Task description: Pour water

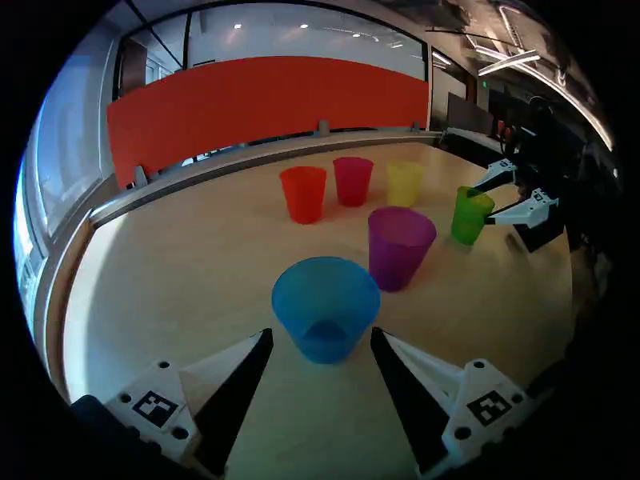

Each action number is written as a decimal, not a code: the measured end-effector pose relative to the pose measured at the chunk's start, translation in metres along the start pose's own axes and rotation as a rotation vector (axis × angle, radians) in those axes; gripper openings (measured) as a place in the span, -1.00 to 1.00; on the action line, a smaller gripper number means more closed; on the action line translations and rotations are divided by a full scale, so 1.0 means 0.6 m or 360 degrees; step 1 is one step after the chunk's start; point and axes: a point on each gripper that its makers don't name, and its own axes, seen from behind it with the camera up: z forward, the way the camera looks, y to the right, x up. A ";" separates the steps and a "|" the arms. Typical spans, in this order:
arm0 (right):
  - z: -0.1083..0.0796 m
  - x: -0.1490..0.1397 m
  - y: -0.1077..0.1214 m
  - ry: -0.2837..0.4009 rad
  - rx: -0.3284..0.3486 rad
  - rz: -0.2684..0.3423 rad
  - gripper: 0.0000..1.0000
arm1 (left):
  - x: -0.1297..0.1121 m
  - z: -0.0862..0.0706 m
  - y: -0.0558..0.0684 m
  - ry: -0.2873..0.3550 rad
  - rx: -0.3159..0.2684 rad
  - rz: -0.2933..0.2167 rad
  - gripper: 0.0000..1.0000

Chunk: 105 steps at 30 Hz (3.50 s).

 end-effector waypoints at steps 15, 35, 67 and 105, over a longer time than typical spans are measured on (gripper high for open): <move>-0.063 -0.038 0.014 -0.0018 -0.0104 0.0034 0.99 | -0.013 -0.040 -0.007 0.0006 0.0054 -0.0025 0.81; -0.144 -0.022 0.048 0.0137 -0.0386 0.0215 0.98 | 0.002 -0.091 -0.034 0.0150 0.0226 -0.0132 0.81; -0.209 0.054 0.171 0.0480 -0.1033 0.0380 0.98 | 0.095 -0.146 -0.084 0.0626 0.0587 -0.0308 0.81; -0.294 0.132 0.215 0.0750 -0.1484 0.0404 0.98 | 0.231 -0.198 -0.085 0.1061 0.0819 -0.0265 0.81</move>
